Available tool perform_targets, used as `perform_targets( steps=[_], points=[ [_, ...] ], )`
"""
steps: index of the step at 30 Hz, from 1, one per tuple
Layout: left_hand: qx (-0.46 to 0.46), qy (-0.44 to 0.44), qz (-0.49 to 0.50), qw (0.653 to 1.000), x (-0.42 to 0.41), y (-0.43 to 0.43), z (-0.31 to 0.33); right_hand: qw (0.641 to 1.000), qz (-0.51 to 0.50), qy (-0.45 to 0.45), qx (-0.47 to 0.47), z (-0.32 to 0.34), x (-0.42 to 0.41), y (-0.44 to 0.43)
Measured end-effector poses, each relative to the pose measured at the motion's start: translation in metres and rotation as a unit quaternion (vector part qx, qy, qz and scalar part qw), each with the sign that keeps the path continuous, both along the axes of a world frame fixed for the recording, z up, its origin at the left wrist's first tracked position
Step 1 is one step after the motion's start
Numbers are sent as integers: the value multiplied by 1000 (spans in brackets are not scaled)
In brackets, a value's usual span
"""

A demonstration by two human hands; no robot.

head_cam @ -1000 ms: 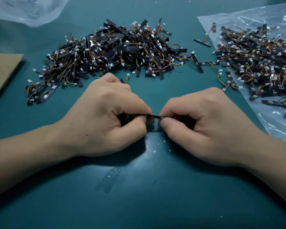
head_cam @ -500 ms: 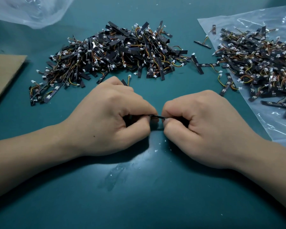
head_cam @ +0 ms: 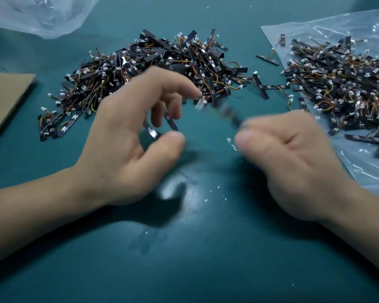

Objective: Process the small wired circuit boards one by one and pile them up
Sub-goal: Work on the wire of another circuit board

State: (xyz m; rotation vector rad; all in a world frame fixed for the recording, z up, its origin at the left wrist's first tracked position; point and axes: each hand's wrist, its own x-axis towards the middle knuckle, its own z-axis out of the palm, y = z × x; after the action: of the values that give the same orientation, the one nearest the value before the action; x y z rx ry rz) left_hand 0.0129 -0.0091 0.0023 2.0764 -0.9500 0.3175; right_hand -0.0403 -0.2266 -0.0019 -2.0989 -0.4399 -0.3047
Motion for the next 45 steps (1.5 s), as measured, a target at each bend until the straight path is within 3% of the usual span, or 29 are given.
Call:
perform_targets(
  steps=[2, 3, 4, 7, 9, 11, 16, 19, 29, 33, 37, 40, 45],
  points=[
    [4, -2, 47, 999, 7, 0, -1, 988, -43, 0, 149, 1, 2, -6],
    [23, -6, 65, 998, 9, -1, -3, 984, -61, 16, 168, 2, 4, -7],
    [36, -8, 72, 997, 12, -2, -5, 987, -75, 30, 142, 1, 6, -8],
    [49, 18, 53, 997, 15, -3, -9, 997, -51, 37, -53, -4, 6, -5],
    [45, 30, 41, 998, 16, -4, -9, 982, -34, 27, -185, -5, 1, 2],
    [36, 40, 15, 998, 16, -5, -12, 966, -30, 20, -256, -4, -2, 4],
    [94, -17, 24, 995, 15, -3, -11, 970, -27, 38, -238, 2, -1, 4],
    [124, -7, 30, 992, 14, -2, -13, 969, -23, 47, -243, 2, -1, 5],
    [108, -27, -49, 993, 11, -3, -10, 969, -25, 46, -243, 3, -2, 7],
    [133, -63, 54, 988, 9, -1, -9, 968, -24, 44, -244, 2, -3, 6],
    [180, -34, 107, 977, 6, -4, -9, 968, -23, 45, -246, 2, -3, 6],
    [180, 7, 66, 981, 11, -4, -10, 967, -22, 47, -249, 2, -4, 6],
    [151, -18, 23, 988, 12, -3, -11, 966, -19, 49, -251, 3, -4, 6]
  ],
)
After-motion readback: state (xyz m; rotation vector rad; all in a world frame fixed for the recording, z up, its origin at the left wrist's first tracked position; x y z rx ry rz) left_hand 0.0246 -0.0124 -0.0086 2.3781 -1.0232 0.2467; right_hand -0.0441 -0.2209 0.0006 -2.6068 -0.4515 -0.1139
